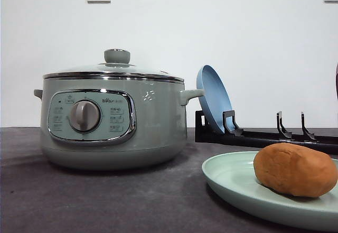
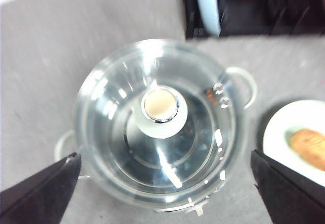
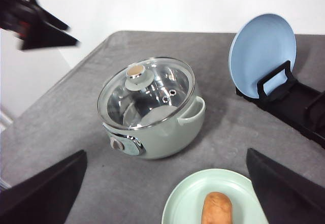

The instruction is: Transfer potato from steamer to green plate

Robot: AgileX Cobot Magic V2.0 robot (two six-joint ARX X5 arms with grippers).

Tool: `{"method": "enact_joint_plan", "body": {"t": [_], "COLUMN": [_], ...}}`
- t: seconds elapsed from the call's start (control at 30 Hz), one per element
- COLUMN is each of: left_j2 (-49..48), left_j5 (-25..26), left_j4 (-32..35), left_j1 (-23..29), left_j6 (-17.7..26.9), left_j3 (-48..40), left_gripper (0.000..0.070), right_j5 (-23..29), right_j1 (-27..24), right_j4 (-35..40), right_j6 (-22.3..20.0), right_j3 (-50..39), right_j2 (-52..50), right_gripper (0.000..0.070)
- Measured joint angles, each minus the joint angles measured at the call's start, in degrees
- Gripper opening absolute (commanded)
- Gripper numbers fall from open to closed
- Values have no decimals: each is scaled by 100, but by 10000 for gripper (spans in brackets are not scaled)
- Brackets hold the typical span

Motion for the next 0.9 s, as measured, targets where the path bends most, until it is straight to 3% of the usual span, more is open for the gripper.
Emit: {"method": "enact_joint_plan", "body": {"t": [0.13, 0.3, 0.53, 0.9], "left_j2": [-837, -2184, -3977, -4736], "left_j5": [2, 14, 462, 470], "left_j4": [461, 1271, 2106, 1979], "left_j1": [0, 0, 0, 0], "left_j6": [8, 6, -132, -493], "left_j3": [-653, -2226, -4265, -4698], "left_gripper": [700, 700, 700, 700], "right_j5": [1, 1, 2, 2], "right_j1": [0, 0, 0, 0], "right_j4": [-83, -143, -309, -495], "right_j6": [-72, -203, -487, -828], "right_j3": [0, 0, 0, -272], "right_j2": [0, 0, 0, -2], "right_gripper": [636, 636, 636, 635]}}
